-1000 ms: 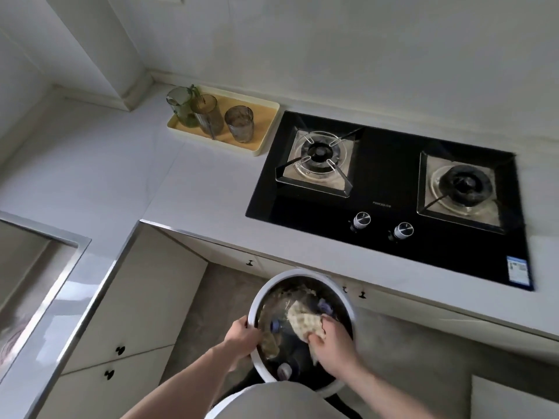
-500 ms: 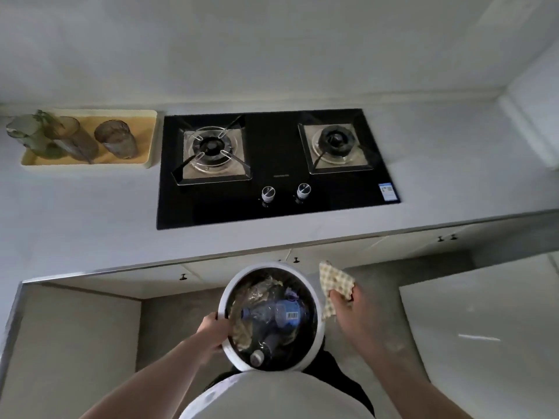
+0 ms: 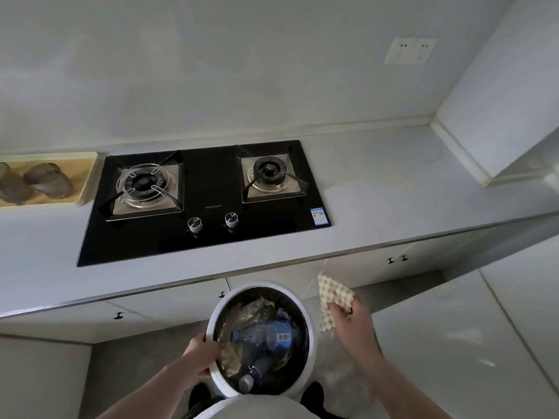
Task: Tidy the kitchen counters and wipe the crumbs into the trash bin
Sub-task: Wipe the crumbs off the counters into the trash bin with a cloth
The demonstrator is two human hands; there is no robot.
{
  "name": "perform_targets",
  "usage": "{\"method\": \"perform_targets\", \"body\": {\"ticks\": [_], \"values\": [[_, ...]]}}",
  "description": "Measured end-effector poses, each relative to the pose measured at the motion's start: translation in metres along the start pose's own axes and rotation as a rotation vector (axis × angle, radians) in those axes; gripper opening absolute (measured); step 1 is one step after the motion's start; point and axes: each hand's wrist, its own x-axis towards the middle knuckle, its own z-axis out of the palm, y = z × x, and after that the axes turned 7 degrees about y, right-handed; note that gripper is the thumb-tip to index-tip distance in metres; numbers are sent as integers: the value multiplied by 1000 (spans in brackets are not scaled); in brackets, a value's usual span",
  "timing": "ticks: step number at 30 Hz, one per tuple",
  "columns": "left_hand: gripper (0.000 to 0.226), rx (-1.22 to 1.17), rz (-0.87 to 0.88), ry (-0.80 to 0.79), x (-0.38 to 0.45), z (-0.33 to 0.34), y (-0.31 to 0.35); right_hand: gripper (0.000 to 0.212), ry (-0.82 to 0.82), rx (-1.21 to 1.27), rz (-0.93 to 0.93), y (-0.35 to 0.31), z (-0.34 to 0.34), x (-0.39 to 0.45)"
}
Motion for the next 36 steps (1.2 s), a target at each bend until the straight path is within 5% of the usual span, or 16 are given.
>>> {"method": "perform_targets", "body": {"ticks": [9, 27, 36], "values": [[33, -29, -10, -28, -60, 103, 42, 20, -42, -40, -18, 19, -78, 96], [23, 161, 52, -69, -38, 173, 122, 24, 90, -72, -13, 27, -143, 257], [23, 33, -98, 80, -63, 228, 123, 29, 175, -285, -8, 66, -195, 418]]}}
